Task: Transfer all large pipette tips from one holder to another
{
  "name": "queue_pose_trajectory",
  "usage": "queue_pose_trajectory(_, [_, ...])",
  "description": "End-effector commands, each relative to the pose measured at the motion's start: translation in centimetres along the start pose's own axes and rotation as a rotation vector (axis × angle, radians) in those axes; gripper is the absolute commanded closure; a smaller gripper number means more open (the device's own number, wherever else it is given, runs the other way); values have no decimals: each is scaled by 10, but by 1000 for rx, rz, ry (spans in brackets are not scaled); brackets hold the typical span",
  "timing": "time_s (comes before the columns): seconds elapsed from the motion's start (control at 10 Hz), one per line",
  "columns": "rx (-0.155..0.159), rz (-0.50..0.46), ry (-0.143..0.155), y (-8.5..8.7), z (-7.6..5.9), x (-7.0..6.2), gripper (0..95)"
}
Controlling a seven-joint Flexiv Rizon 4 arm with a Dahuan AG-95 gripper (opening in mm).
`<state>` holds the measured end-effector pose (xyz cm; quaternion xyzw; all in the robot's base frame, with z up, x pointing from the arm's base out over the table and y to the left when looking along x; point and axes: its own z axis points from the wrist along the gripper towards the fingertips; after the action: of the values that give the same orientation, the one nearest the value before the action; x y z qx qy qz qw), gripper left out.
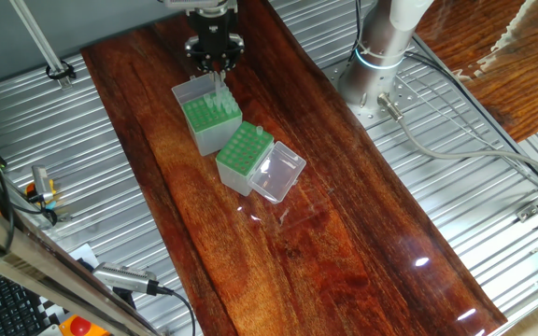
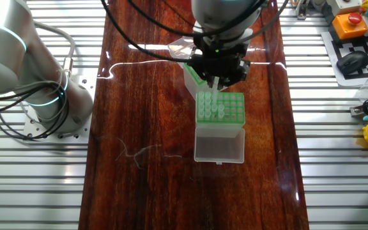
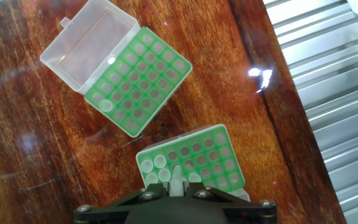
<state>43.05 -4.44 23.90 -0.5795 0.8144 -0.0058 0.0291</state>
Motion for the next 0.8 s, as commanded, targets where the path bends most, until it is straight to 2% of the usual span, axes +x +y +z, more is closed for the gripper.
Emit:
queue_pose_trajectory(0.1, [4,-1,0,1,3,0,950])
queue_pose_trajectory(0.8, [23,-5,-6,3,15,0,950])
